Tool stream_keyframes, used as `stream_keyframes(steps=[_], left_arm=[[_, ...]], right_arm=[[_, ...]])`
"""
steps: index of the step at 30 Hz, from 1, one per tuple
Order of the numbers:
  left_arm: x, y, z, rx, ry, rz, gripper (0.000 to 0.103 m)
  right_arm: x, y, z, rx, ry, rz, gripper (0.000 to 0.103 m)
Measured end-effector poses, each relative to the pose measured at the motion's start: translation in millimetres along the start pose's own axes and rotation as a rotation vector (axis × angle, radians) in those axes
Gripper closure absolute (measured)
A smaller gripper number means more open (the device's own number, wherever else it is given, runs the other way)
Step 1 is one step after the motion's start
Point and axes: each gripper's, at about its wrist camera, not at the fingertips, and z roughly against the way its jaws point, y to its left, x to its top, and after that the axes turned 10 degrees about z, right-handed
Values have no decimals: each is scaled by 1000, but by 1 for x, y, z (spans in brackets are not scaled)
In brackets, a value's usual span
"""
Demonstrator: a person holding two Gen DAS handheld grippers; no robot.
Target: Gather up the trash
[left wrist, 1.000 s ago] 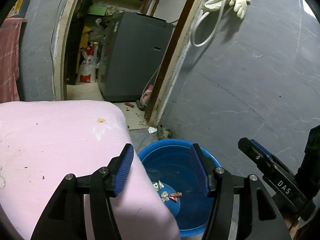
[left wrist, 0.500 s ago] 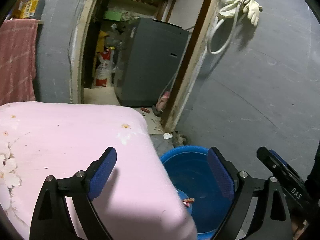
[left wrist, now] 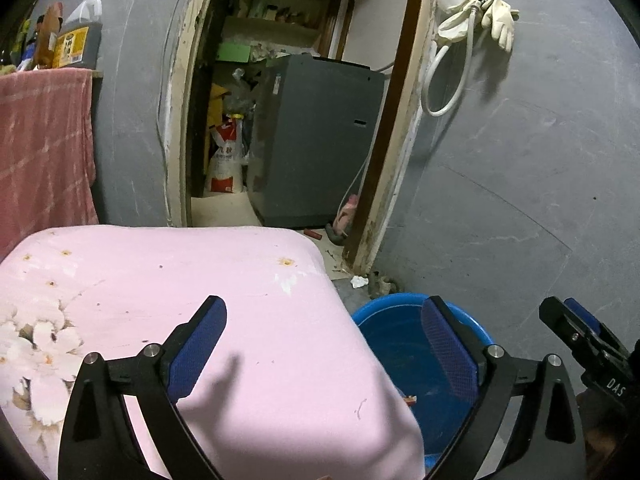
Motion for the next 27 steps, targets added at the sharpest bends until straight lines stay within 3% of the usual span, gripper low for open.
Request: stream_keyframes(steps=[14, 27], left_arm=[[-11, 2, 68, -34, -95, -34, 3], [-34, 7, 134, -48, -163, -36, 3]], right_arm=[[1, 22, 69, -14, -133, 24, 0], [-7, 52, 129, -9, -162, 85, 0]])
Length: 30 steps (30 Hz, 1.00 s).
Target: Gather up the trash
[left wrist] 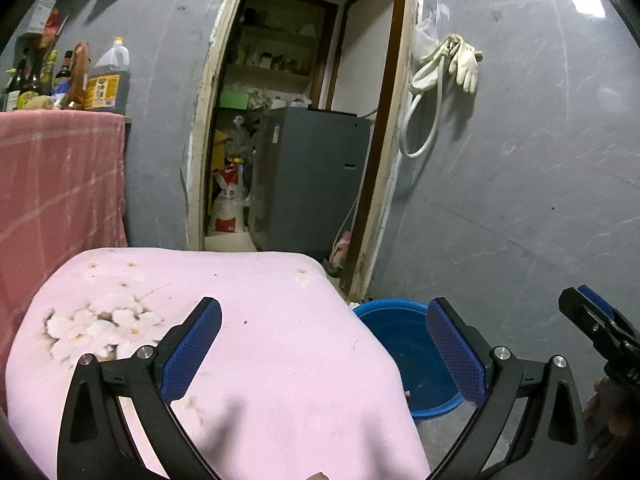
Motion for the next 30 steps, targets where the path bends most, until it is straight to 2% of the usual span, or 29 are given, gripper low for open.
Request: stream_keyframes(steps=[7, 14, 30], left_arm=[[-14, 3, 41, 4, -48, -10, 3], [-24, 11, 68, 29, -59, -18, 2], [-74, 29, 102, 126, -76, -35, 2]], right_arm=[[-1, 15, 31, -17, -35, 33, 0], [-11, 28, 51, -24, -46, 43, 0], [-49, 53, 72, 0, -67, 45, 0]])
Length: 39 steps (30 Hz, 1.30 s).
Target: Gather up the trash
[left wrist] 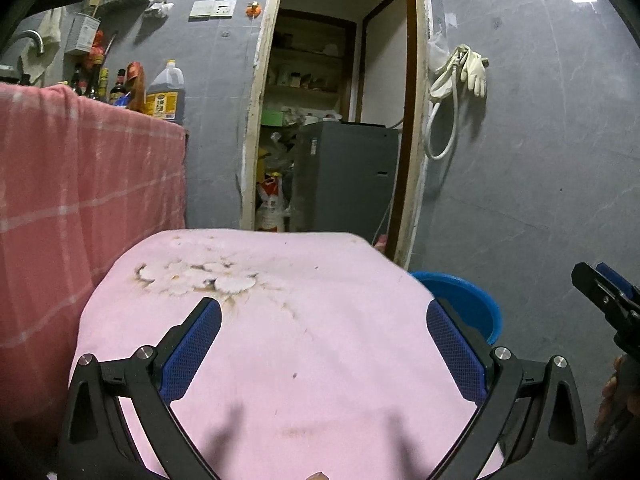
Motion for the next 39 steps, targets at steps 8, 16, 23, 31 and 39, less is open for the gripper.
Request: stream_keyframes(steps=[8, 16, 23, 31, 39], left_arm=[[-26, 7, 4, 45, 15, 14, 2], [-35, 10, 8, 40, -13, 16, 2], [-37, 11, 6, 40, -15, 18, 2], [-39, 11, 6, 43, -13, 30, 2], [-39, 12, 6, 43, -13, 30, 2]], right_arm=[[-23, 10, -4, 4, 51, 13, 0], [-37, 13, 1, -24, 62, 22, 0], [-37, 11, 4, -61, 44, 14, 0], [-38, 12, 3, -61, 50, 15, 0], [-37, 12, 2, -61, 51, 14, 0]])
